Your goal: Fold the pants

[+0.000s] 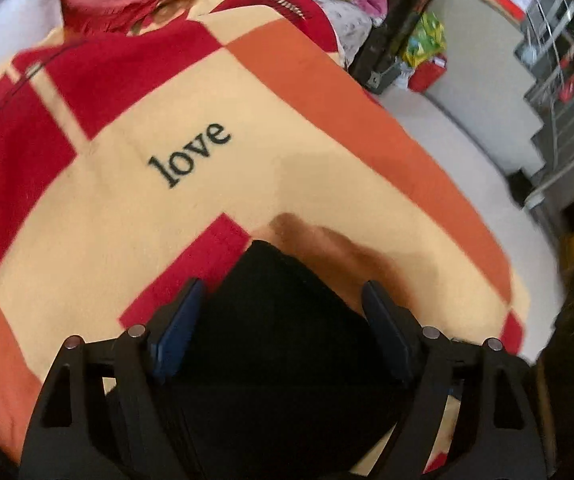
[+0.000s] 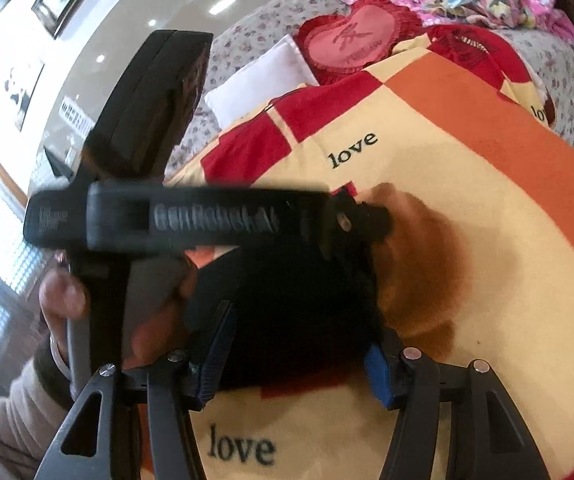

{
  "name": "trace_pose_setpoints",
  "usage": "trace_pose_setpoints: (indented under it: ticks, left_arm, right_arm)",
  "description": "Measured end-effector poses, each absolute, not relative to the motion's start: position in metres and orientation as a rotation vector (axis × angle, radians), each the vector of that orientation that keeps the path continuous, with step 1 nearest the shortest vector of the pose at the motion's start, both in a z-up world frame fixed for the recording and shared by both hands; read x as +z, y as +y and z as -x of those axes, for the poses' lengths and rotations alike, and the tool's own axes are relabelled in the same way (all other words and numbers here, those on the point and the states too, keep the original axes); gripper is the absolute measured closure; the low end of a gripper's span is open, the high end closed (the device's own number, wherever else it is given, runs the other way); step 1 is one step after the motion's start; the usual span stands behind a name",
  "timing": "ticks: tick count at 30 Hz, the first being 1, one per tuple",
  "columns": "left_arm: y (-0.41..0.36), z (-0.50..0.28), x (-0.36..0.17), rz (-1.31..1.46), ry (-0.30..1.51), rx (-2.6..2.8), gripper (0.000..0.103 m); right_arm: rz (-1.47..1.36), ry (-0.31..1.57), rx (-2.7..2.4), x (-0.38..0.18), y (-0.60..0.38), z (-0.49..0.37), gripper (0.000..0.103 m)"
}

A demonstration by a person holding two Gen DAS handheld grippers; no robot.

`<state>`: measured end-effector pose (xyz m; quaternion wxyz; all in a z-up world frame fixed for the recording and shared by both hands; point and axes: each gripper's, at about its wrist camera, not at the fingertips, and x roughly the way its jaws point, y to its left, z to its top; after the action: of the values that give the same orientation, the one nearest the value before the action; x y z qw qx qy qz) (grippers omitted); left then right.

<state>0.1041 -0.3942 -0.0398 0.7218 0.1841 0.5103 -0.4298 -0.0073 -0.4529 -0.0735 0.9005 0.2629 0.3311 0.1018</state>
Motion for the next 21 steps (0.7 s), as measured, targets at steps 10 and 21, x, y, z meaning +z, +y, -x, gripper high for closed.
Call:
trace_pose_setpoints:
  ticks: [10, 21]
  left_arm:
    - [-0.372, -0.114, -0.019, -0.267, 1.165, -0.959, 0.063]
    - [-0.164, -0.111, 0.042, 0.012, 1.049, -0.635, 0.063]
  right_arm:
    - [-0.438, 0.658, 0.239, -0.042, -0.428, -0.004, 0.089]
    - [-0.201, 0.649, 0.603, 0.001, -0.279, -0.021, 0.09]
